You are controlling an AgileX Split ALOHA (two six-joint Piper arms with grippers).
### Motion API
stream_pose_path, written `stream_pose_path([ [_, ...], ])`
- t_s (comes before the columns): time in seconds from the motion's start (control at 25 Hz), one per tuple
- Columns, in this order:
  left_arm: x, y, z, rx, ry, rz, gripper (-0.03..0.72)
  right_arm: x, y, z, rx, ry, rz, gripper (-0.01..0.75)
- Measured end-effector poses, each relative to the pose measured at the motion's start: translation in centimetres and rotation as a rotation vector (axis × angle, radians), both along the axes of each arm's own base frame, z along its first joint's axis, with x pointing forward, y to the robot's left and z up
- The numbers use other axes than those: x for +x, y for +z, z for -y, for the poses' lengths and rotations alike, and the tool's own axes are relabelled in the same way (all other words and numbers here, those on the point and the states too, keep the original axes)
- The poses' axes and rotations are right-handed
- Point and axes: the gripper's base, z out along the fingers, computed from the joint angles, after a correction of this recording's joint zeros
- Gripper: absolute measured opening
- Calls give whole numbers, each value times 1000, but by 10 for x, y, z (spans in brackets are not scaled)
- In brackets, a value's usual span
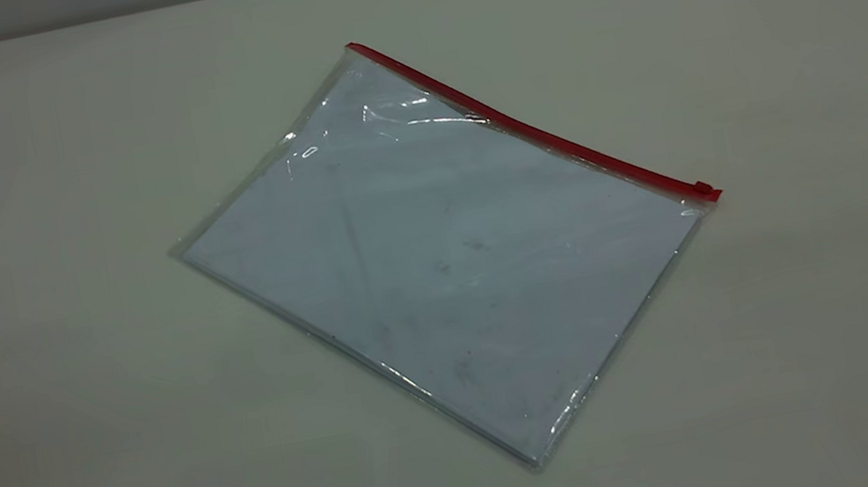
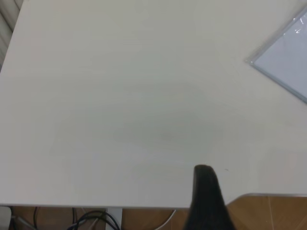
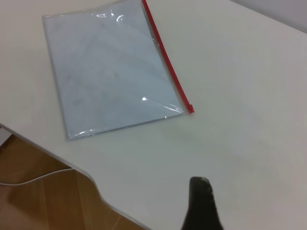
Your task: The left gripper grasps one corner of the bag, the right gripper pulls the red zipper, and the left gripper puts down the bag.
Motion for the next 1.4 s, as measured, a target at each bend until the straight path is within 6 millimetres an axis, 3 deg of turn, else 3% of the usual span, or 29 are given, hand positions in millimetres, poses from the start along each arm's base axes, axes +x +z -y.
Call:
stream_pose_path([
  [0.44, 0, 0, 0, -1, 1, -1, 588, 0, 0, 0, 0, -4, 0, 580],
  [0.92, 0, 0, 0, -2, 1, -3, 588, 4, 0, -3, 18, -228, -4, 580],
  [1.2, 0, 0, 0, -2, 1, -3, 588, 5, 0, 9, 66, -409, -14, 580],
  [1.4, 0, 0, 0, -2, 1, -3, 588, 6, -1, 12, 59, -445, -11, 580],
])
